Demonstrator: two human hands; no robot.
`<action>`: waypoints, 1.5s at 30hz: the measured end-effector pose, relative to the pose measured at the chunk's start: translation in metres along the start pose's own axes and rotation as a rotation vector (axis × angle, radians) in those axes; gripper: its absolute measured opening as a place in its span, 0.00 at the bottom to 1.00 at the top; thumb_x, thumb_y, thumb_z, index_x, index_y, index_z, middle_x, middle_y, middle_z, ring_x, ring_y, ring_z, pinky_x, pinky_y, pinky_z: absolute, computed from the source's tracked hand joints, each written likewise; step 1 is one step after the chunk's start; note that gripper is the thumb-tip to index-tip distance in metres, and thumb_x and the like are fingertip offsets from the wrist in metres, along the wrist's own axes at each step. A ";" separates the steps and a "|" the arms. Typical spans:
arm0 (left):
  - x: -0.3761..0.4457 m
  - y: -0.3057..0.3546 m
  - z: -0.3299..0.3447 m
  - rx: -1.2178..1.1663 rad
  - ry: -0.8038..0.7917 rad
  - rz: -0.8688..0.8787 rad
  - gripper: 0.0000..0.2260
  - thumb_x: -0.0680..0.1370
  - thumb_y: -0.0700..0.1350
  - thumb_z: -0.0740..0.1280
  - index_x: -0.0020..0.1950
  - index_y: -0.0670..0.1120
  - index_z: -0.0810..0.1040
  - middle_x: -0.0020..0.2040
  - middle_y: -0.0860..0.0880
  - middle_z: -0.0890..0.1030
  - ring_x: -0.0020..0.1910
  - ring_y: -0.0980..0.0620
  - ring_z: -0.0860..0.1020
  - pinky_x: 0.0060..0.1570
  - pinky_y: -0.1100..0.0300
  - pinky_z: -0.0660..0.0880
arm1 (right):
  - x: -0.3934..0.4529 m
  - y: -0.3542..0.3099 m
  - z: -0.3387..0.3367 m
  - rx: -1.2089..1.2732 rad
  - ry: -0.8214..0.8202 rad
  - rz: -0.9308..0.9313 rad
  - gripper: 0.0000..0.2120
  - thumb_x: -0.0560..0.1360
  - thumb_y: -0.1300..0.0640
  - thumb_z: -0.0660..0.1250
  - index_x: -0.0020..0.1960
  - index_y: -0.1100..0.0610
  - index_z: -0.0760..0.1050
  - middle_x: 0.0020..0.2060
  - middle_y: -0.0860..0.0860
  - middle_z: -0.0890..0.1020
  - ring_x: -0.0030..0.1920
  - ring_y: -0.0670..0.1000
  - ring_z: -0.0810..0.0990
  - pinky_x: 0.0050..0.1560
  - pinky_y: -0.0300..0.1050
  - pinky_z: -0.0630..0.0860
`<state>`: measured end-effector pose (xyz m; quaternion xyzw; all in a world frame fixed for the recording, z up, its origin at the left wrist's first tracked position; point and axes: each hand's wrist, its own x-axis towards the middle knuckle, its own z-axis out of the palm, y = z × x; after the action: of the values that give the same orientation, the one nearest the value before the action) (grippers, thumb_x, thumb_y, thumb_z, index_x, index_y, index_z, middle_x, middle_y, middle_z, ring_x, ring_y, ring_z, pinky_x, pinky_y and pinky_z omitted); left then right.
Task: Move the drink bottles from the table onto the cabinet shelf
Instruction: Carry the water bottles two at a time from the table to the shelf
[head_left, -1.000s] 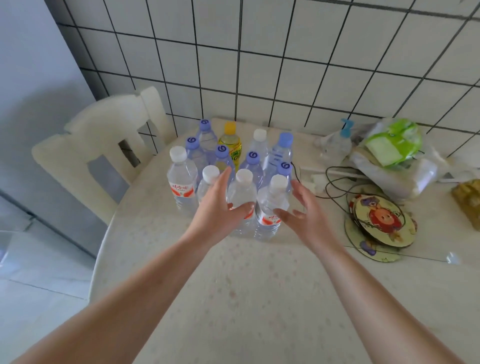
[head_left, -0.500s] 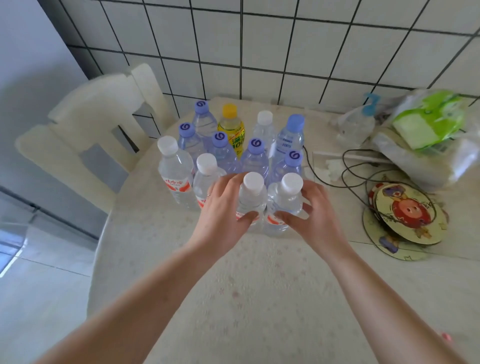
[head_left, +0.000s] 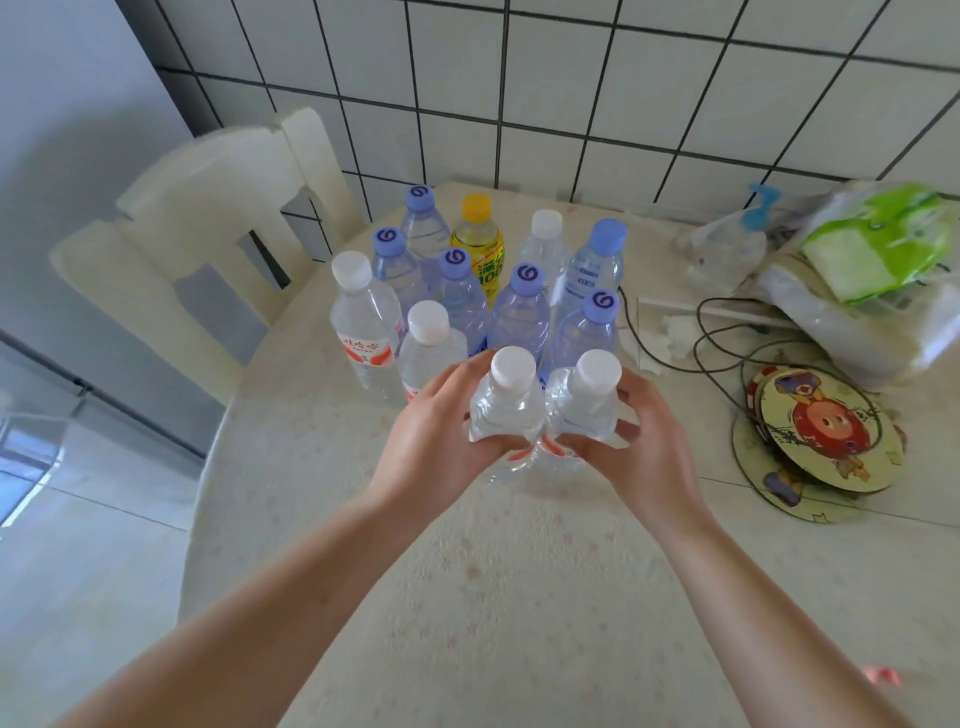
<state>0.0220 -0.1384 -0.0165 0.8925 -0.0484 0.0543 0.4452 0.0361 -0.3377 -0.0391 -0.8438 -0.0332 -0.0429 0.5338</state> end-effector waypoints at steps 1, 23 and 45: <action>-0.006 0.001 -0.004 -0.016 0.005 -0.007 0.38 0.63 0.47 0.80 0.66 0.64 0.65 0.59 0.56 0.77 0.54 0.52 0.79 0.56 0.50 0.77 | -0.005 -0.003 -0.001 0.002 0.000 -0.001 0.35 0.60 0.58 0.80 0.55 0.32 0.66 0.54 0.36 0.75 0.54 0.29 0.72 0.48 0.24 0.72; -0.352 -0.030 -0.199 0.093 0.692 -0.387 0.34 0.59 0.58 0.76 0.64 0.51 0.77 0.59 0.53 0.79 0.56 0.50 0.78 0.60 0.50 0.75 | -0.204 -0.173 0.176 0.063 -0.665 -0.402 0.32 0.59 0.47 0.79 0.60 0.39 0.71 0.54 0.40 0.78 0.54 0.38 0.77 0.47 0.25 0.75; -0.904 0.067 -0.239 0.232 1.790 -1.048 0.33 0.59 0.57 0.76 0.63 0.56 0.74 0.54 0.58 0.79 0.51 0.62 0.78 0.42 0.73 0.75 | -0.721 -0.358 0.384 0.337 -1.811 -0.967 0.39 0.53 0.39 0.73 0.63 0.35 0.64 0.53 0.35 0.77 0.56 0.38 0.77 0.45 0.35 0.80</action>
<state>-0.8946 0.0469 0.0527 0.4724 0.6981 0.5004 0.1977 -0.7034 0.1547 0.0412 -0.3716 -0.7617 0.4025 0.3459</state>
